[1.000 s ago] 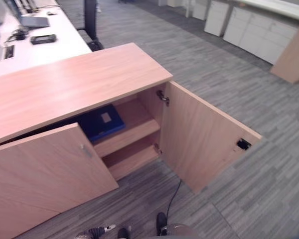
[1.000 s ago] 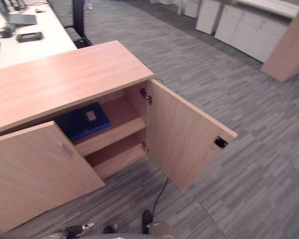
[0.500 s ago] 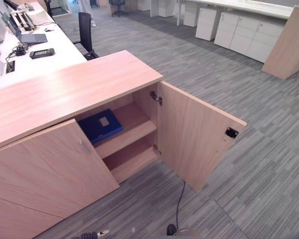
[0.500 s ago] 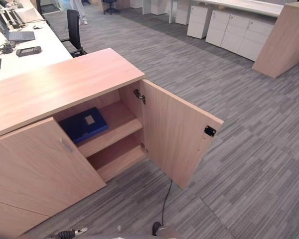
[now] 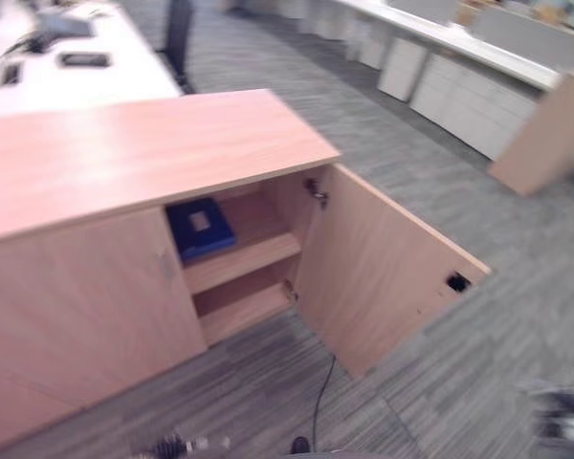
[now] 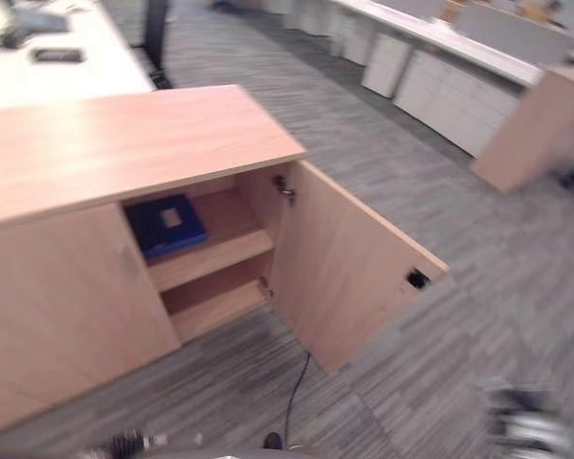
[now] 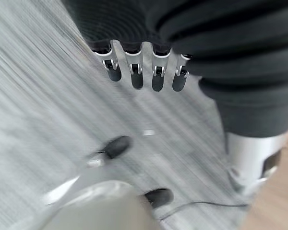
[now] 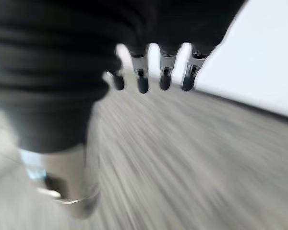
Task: Put the empty folder in the office cabinet
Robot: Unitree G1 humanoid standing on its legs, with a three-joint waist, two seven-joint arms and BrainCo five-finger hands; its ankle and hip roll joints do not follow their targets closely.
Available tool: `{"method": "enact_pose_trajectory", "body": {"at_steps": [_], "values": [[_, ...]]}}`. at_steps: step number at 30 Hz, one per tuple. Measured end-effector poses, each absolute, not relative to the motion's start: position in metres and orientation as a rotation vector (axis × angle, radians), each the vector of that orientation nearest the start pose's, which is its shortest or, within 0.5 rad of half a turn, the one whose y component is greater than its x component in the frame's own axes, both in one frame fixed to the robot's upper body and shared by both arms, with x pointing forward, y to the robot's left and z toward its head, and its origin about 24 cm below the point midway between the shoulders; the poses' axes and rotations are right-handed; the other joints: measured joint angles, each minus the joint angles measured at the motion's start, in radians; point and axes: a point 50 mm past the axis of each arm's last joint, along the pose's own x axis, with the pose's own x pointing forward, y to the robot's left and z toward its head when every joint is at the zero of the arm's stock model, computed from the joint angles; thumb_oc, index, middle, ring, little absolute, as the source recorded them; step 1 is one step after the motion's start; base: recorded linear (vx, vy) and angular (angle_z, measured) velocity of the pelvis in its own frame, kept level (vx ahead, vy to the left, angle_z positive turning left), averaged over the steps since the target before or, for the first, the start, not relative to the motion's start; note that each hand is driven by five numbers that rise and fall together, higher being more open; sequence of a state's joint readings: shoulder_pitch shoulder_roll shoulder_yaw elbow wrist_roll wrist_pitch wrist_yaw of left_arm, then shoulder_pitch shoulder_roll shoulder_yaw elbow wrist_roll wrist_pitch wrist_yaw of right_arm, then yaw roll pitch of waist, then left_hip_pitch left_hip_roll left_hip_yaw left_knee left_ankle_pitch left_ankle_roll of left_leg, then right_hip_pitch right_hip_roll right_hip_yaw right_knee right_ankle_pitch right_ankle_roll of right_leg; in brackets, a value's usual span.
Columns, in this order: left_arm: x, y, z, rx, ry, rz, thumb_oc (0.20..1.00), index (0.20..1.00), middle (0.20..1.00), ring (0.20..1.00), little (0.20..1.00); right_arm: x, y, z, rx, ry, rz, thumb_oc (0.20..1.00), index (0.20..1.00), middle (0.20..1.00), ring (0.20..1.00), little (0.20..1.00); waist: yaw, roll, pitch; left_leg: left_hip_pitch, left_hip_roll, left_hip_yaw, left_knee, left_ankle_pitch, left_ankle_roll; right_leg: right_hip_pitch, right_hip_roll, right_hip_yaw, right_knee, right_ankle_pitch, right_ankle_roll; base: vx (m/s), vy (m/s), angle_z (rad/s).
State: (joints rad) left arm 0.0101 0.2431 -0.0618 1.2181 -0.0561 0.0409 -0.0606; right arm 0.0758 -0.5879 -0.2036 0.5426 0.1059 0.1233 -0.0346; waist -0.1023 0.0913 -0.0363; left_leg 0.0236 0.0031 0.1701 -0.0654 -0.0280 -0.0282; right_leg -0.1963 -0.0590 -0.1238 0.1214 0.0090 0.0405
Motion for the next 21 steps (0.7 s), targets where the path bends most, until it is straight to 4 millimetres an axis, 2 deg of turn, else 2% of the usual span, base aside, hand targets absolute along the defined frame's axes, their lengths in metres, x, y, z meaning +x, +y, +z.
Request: {"method": "enact_pose_trajectory", "body": {"at_steps": [1, 2, 3, 4, 5, 6, 7, 8, 10, 11, 13, 16, 19, 21], "values": [[0.080, 0.243, -0.161, 0.153, 1.248, 0.124, 1.000, 1.000, 1.000, 1.000, 1.000, 0.182, -0.383, 0.012, -0.565, 0.533, -0.430, 1.000, 1.000, 1.000, 1.000, 1.000, 0.018, 0.044, 0.000, 0.006, -0.018, 0.001, -0.003, 0.003, -0.003, -0.005, -0.018, 0.009, -0.001, -0.001, 0.002, 0.03, -0.002, 0.07], [0.075, 0.269, -0.155, 0.227, 1.265, 0.177, 1.000, 1.000, 1.000, 1.000, 1.000, 0.187, -0.422, 0.044, -0.697, 0.525, -0.538, 1.000, 1.000, 1.000, 1.000, 1.000, 0.041, 0.056, -0.001, 0.020, -0.023, 0.015, -0.001, -0.001, 0.000, -0.007, -0.017, 0.034, 0.018, -0.010, 0.012, 0.03, -0.007, -0.18], [0.070, 0.278, -0.153, 0.247, 1.292, 0.198, 1.000, 1.000, 1.000, 1.000, 1.000, 0.181, -0.439, 0.065, -0.757, 0.502, -0.621, 1.000, 1.000, 1.000, 1.000, 1.000, 0.036, 0.051, 0.000, 0.018, -0.020, 0.013, 0.000, -0.008, 0.010, -0.011, -0.014, 0.030, 0.024, -0.024, 0.023, 0.03, -0.010, -0.31], [0.062, 0.284, -0.153, 0.258, 1.320, 0.215, 1.000, 1.000, 1.000, 1.000, 1.000, 0.180, -0.448, 0.082, -0.804, 0.462, -0.671, 1.000, 1.000, 1.000, 1.000, 1.000, 0.027, 0.038, 0.008, 0.017, -0.016, 0.010, -0.001, -0.013, 0.016, -0.016, -0.009, 0.030, 0.030, -0.030, 0.018, 0.03, -0.015, -0.09], [0.055, 0.291, -0.151, 0.269, 1.350, 0.235, 1.000, 1.000, 1.000, 1.000, 1.000, 0.179, -0.453, 0.098, -0.831, 0.408, -0.725, 1.000, 1.000, 1.000, 1.000, 1.000, 0.014, 0.007, 0.026, 0.020, -0.010, 0.013, 0.000, -0.012, 0.016, -0.018, -0.002, 0.030, 0.030, -0.030, 0.017, 0.03, -0.014, -0.15], [0.048, 0.291, -0.153, 0.264, 1.384, 0.244, 1.000, 1.000, 1.000, 1.000, 1.000, 0.179, -0.455, 0.105, -0.830, 0.376, -0.758, 1.000, 1.000, 1.000, 1.000, 1.000, 0.000, -0.022, 0.037, 0.023, 0.000, 0.014, 0.000, -0.012, 0.016, -0.013, 0.003, 0.030, 0.027, -0.029, 0.015, 0.03, -0.011, -0.14], [0.044, 0.289, -0.154, 0.261, 1.407, 0.239, 1.000, 1.000, 1.000, 1.000, 1.000, 0.175, -0.457, 0.105, -0.830, 0.377, -0.774, 1.000, 1.000, 1.000, 1.000, 1.000, -0.007, -0.047, 0.039, 0.027, 0.007, 0.016, 0.001, -0.011, 0.015, -0.011, 0.008, 0.029, 0.025, -0.029, 0.014, 0.02, -0.003, -0.07], [0.041, 0.285, -0.156, 0.265, 1.425, 0.220, 1.000, 1.000, 1.000, 1.000, 1.000, 0.170, -0.458, 0.101, -0.838, 0.394, -0.780, 1.000, 1.000, 1.000, 1.000, 1.000, -0.013, -0.086, 0.040, 0.026, 0.016, 0.016, 0.001, -0.012, 0.015, -0.012, 0.016, 0.027, 0.026, -0.031, 0.011, 0.01, -0.007, -0.06], [0.041, 0.276, -0.159, 0.249, 1.430, 0.197, 1.000, 1.000, 1.000, 1.000, 1.000, 0.169, -0.457, 0.097, -0.841, 0.404, -0.777, 1.000, 1.000, 1.000, 1.000, 1.000, -0.018, -0.115, 0.043, 0.026, 0.022, 0.015, 0.001, -0.010, 0.014, -0.011, 0.022, 0.025, 0.025, -0.030, 0.008, 0.00, 0.000, 0.00], [0.042, 0.270, -0.161, 0.239, 1.429, 0.182, 1.000, 1.000, 1.000, 1.000, 1.000, 0.169, -0.457, 0.098, -0.840, 0.402, -0.778, 1.000, 1.000, 1.000, 1.000, 1.000, -0.018, -0.116, 0.043, 0.026, 0.022, 0.014, 0.003, -0.010, 0.014, -0.009, 0.021, 0.025, 0.024, -0.030, 0.008, 0.00, -0.002, 0.06], [0.049, 0.263, -0.163, 0.232, 1.412, 0.158, 1.000, 1.000, 1.000, 1.000, 1.000, 0.174, -0.452, 0.103, -0.854, 0.371, -0.761, 1.000, 1.000, 1.000, 1.000, 1.000, -0.016, -0.104, 0.044, 0.026, 0.020, 0.011, 0.006, -0.010, 0.015, 0.006, 0.018, 0.024, 0.008, -0.021, 0.005, 0.01, -0.001, 0.08], [0.059, 0.261, -0.162, 0.230, 1.386, 0.155, 1.000, 1.000, 1.000, 1.000, 1.000, 0.185, -0.442, 0.114, -0.868, 0.297, -0.726, 1.000, 1.000, 1.000, 1.000, 1.000, -0.012, -0.049, 0.050, 0.025, 0.018, 0.009, 0.006, -0.011, 0.016, 0.029, 0.018, 0.023, -0.038, 0.003, 0.009, 0.00, 0.000, 0.03], [0.056, 0.261, -0.163, 0.211, 1.386, 0.185, 1.000, 1.000, 1.000, 1.000, 1.000, 0.183, -0.441, 0.111, -0.873, 0.308, -0.713, 1.000, 1.000, 1.000, 1.000, 1.000, 0.004, -0.001, 0.054, 0.027, 0.020, 0.002, 0.012, -0.011, 0.016, 0.071, 0.023, 0.013, -0.103, 0.036, -0.001, -0.01, -0.003, 0.07], [0.053, 0.258, -0.164, 0.204, 1.396, 0.181, 1.000, 1.000, 1.000, 1.000, 1.000, 0.183, -0.441, 0.111, -0.872, 0.307, -0.712, 1.000, 1.000, 1.000, 1.000, 1.000, 0.003, -0.001, 0.056, 0.025, 0.024, 0.001, 0.011, -0.011, 0.016, 0.084, 0.029, 0.012, -0.137, 0.054, 0.003, 0.00, 0.000, 0.00]]}}
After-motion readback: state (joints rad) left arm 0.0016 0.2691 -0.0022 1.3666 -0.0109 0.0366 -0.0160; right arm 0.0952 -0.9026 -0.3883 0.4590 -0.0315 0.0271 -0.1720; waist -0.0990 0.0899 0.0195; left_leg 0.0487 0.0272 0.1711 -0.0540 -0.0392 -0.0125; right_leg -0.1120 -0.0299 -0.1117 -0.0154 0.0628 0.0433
